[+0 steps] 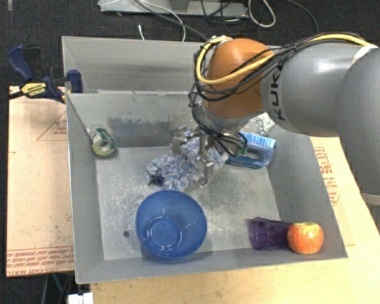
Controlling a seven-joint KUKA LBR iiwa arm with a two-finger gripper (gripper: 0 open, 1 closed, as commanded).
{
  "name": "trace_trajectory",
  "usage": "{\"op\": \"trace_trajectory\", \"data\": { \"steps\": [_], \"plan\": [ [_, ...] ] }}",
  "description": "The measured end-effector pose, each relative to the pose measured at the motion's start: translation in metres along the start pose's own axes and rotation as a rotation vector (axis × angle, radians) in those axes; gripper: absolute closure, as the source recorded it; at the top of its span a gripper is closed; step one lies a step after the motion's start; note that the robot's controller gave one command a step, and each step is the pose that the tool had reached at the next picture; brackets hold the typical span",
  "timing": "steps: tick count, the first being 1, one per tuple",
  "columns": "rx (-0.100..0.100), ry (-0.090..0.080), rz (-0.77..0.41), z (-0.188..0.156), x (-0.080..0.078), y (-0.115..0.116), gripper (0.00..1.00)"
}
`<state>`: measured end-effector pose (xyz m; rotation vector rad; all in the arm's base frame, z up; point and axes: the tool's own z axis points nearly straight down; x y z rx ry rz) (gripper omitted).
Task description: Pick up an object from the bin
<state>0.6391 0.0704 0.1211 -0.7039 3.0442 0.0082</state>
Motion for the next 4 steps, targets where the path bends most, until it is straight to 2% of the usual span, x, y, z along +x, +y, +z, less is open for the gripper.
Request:
{"op": "trace_trajectory", "data": {
  "steps": [1, 2, 3, 4],
  "plan": [
    [-0.001, 0.005, -0.020, 0.023, 0.003, 0.002, 0.00],
    [-0.001, -0.001, -0.255, 0.037, 0.016, 0.018, 0.00],
    [-0.003, -0.002, -0.033, 0.040, 0.008, 0.013, 0.00],
    [-0.003, -0.005, -0.203, 0.042, 0.019, 0.019, 0.00]
  ]
}}
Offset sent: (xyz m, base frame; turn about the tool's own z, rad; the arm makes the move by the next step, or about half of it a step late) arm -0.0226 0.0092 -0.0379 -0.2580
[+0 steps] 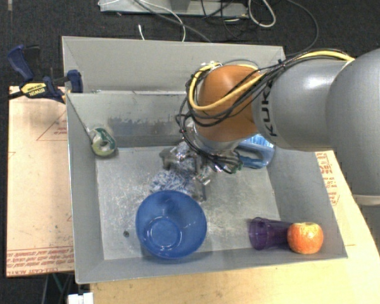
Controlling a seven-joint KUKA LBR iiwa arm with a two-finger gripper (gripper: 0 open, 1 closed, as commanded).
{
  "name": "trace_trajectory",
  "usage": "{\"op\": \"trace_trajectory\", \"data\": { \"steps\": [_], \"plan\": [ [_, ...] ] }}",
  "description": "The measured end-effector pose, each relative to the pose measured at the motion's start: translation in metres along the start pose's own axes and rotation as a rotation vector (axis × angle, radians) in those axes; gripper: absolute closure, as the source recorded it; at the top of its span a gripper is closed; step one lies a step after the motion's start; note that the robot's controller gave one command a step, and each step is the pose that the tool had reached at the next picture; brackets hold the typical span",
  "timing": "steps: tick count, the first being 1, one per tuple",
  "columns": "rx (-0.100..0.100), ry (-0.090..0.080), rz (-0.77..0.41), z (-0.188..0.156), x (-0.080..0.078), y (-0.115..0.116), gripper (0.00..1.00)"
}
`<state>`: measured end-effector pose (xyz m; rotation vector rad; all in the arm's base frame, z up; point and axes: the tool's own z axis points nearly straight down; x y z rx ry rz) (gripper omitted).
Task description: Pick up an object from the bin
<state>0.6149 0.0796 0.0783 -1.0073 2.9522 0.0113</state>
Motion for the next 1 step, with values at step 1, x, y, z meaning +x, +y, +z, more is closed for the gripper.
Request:
{"op": "trace_trajectory", "data": {
  "steps": [1],
  "plan": [
    [-0.001, -0.002, 0.180, 0.0047, -0.0131, -0.0015, 0.00]
  ]
}}
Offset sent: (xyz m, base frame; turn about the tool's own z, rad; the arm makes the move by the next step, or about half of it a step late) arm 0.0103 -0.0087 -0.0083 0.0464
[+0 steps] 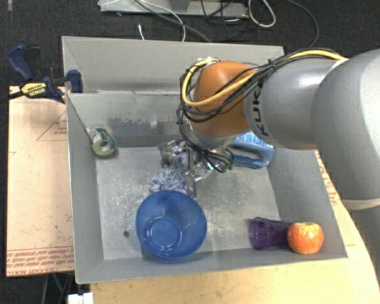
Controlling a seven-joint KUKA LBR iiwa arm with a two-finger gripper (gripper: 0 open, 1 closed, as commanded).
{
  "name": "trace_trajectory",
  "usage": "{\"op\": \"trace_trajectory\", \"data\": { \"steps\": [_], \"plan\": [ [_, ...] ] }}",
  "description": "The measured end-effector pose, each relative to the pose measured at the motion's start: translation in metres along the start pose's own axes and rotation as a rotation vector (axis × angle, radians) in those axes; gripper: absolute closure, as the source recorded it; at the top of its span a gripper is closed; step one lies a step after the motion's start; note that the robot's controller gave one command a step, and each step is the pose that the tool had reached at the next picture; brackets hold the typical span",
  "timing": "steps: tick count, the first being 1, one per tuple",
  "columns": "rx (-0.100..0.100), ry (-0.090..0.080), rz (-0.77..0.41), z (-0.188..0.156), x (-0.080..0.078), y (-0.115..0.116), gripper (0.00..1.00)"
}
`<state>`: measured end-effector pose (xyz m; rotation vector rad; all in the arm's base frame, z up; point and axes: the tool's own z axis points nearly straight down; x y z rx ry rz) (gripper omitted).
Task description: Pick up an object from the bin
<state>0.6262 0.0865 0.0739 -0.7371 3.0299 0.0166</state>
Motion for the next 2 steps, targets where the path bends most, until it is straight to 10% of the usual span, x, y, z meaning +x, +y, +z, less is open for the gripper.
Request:
{"op": "trace_trajectory", "data": {
  "steps": [2],
  "plan": [
    [0.001, -0.001, -0.064, 0.0023, 0.0060, -0.0047, 0.00]
  ]
}}
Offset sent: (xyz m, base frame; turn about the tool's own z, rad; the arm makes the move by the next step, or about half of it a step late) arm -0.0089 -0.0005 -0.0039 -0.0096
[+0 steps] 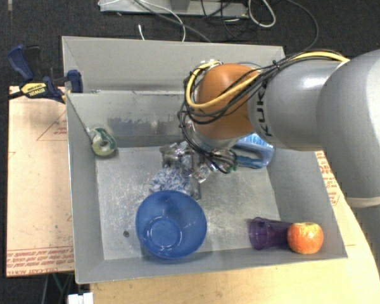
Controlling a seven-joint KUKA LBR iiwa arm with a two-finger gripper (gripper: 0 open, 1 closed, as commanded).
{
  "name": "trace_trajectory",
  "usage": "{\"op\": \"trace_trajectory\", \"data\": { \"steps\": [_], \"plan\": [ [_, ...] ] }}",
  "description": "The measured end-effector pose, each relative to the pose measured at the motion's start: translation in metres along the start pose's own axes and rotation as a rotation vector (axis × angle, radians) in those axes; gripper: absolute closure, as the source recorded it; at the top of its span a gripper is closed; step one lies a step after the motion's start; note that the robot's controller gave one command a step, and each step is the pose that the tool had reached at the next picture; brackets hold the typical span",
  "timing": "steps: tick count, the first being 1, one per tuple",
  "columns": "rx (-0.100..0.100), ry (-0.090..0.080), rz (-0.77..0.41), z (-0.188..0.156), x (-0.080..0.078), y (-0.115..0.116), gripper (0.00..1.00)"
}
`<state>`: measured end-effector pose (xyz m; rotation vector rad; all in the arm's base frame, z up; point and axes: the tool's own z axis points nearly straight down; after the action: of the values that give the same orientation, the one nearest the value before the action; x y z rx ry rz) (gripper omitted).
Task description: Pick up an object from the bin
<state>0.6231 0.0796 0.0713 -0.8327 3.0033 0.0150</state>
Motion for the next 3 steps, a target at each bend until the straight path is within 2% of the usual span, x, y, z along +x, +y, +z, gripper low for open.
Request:
{"op": "trace_trajectory", "data": {
  "steps": [1, 2, 3],
  "plan": [
    [0.000, -0.004, -0.262, -0.001, 0.002, 0.006, 0.00],
    [-0.002, -0.003, 0.027, 0.001, -0.002, 0.007, 0.00],
    [-0.001, -0.007, -0.317, 0.000, 0.005, 0.017, 1.00]
  ]
}}
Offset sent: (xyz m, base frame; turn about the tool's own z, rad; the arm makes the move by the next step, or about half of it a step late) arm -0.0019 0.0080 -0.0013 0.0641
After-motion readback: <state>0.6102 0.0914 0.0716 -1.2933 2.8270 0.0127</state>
